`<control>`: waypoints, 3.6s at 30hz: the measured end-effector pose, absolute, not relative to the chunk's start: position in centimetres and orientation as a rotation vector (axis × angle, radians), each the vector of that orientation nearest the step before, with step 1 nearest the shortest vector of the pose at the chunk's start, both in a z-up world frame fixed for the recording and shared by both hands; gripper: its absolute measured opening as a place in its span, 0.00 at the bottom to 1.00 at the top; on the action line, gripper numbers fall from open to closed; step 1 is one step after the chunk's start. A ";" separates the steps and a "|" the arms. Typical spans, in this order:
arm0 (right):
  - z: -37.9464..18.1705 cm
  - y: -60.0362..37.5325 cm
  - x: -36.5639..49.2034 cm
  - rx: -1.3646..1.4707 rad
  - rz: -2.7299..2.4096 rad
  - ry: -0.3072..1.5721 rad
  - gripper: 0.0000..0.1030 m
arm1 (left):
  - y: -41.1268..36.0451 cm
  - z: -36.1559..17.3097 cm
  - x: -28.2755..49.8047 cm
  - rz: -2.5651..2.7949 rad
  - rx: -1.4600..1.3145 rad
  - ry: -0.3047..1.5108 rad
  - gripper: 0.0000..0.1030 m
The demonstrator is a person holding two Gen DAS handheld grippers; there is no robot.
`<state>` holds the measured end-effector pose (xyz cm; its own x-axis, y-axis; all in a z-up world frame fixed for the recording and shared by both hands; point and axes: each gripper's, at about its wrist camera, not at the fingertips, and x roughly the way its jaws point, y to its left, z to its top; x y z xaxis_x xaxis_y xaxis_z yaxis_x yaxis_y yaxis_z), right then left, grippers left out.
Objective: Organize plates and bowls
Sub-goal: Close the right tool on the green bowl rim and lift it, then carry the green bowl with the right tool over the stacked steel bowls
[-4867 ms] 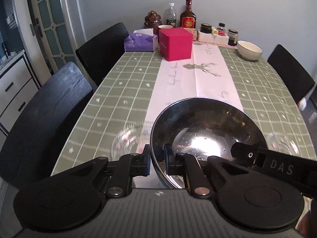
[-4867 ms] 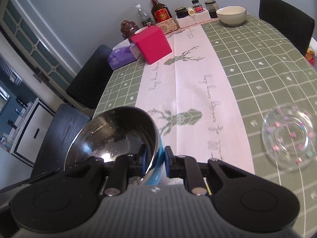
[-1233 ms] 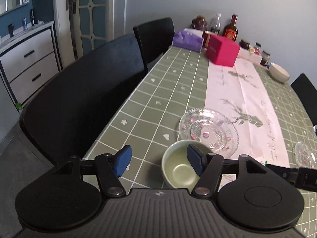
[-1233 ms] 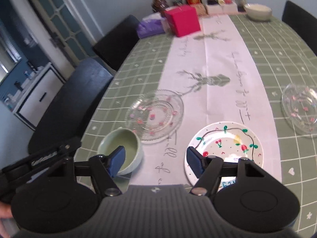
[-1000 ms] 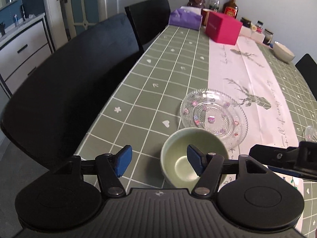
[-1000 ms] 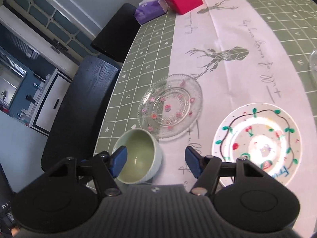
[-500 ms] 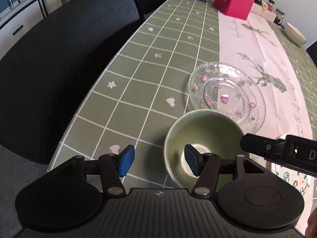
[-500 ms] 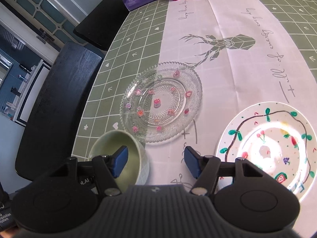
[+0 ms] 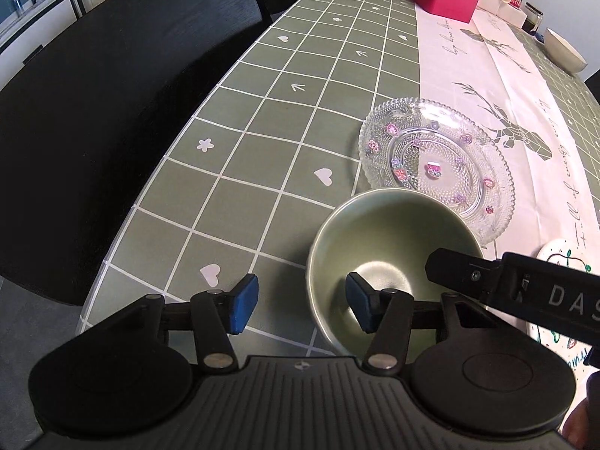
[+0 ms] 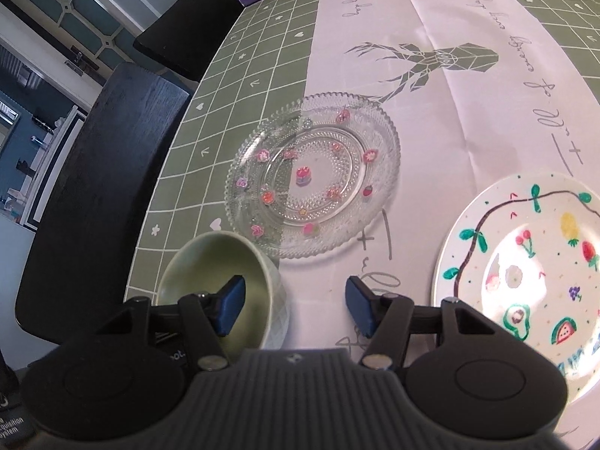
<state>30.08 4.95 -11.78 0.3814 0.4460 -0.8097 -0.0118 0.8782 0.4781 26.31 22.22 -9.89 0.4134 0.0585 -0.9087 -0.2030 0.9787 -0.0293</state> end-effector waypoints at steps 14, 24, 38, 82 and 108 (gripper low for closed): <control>-12.3 5.8 30.6 0.522 0.307 1.141 0.35 | 21.8 -9.8 26.6 0.219 -0.201 1.124 0.54; -14.7 3.9 31.1 0.762 0.297 1.186 0.31 | 22.0 -10.2 26.8 0.228 -0.279 1.099 0.55; -14.0 3.6 30.2 0.749 0.277 1.175 0.16 | 21.9 -9.8 26.6 0.203 -0.366 1.115 0.24; 0.0 -8.5 14.2 0.647 0.134 1.027 0.14 | 7.9 1.4 12.2 -0.143 -0.054 0.898 0.24; -3.9 -13.1 4.6 0.518 0.148 1.131 0.17 | 1.7 -3.0 2.7 -0.244 0.120 0.942 0.28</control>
